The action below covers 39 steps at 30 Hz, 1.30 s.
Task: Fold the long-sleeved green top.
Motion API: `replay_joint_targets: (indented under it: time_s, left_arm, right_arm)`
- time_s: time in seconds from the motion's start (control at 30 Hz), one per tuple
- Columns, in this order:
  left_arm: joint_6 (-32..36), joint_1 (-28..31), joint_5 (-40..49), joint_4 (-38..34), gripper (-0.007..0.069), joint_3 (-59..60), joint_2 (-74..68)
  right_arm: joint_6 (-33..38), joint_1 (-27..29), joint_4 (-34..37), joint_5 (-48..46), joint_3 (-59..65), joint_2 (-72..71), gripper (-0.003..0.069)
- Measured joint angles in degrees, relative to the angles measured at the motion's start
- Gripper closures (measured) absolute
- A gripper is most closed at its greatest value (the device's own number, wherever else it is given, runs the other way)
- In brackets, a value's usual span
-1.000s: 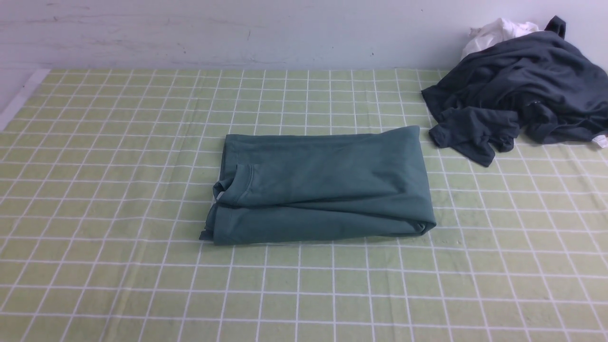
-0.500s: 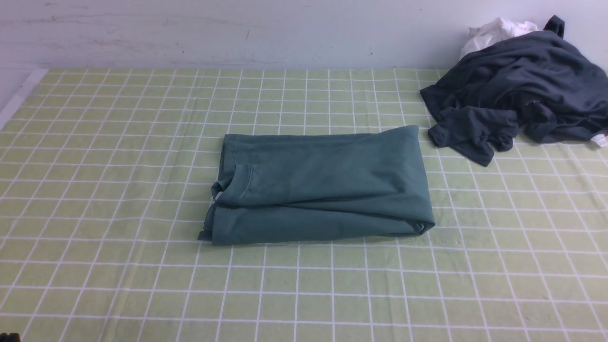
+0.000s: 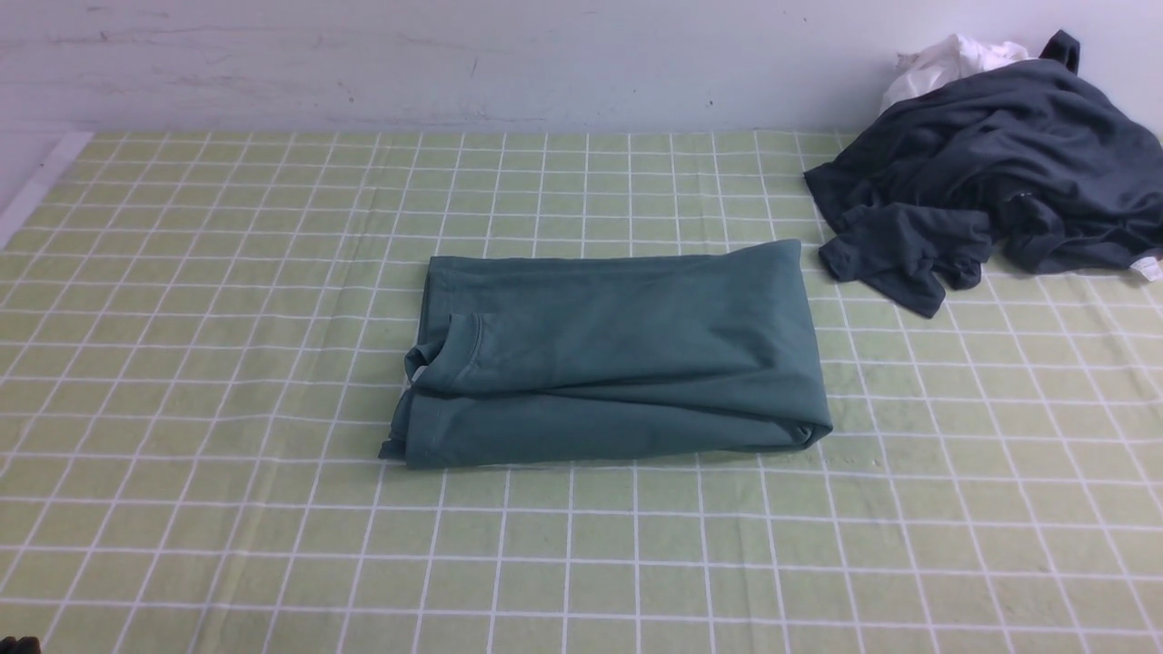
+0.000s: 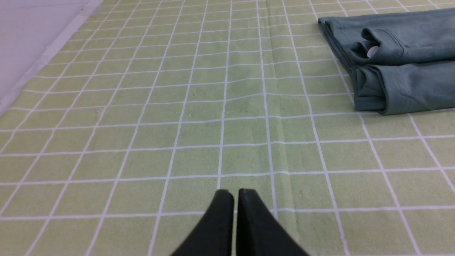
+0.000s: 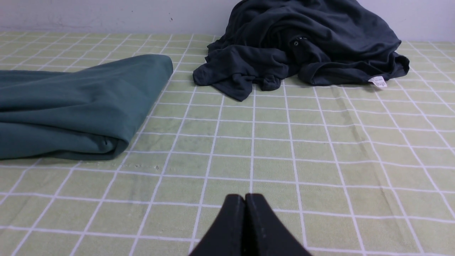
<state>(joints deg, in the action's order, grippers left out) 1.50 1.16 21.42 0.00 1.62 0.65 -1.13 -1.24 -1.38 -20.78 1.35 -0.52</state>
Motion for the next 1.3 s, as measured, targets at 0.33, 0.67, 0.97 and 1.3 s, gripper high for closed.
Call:
replay_joint_targets:
  time_s: [0.33,0.67,0.97,1.3]
  left_arm:
    - [0.1,0.0,0.0,0.0,0.0619,0.0,0.0]
    - [0.1,0.0,0.0,0.0,0.0619,0.0,0.0]
    - [0.1,-0.1,0.0,0.0,0.0619,0.0,0.0]
    - [0.1,-0.1,0.0,0.0,0.0619,0.0,0.0]
  right_arm:
    - [0.0,0.0,0.0,0.0,0.0,0.0,0.0673]
    - [0.0,0.0,0.0,0.0,0.0,0.0,0.0673]
    - [0.4,0.0,0.0,0.0,0.0,0.0,0.0673]
    - [1.1,0.0,0.0,0.0,0.0,0.0,0.0673]
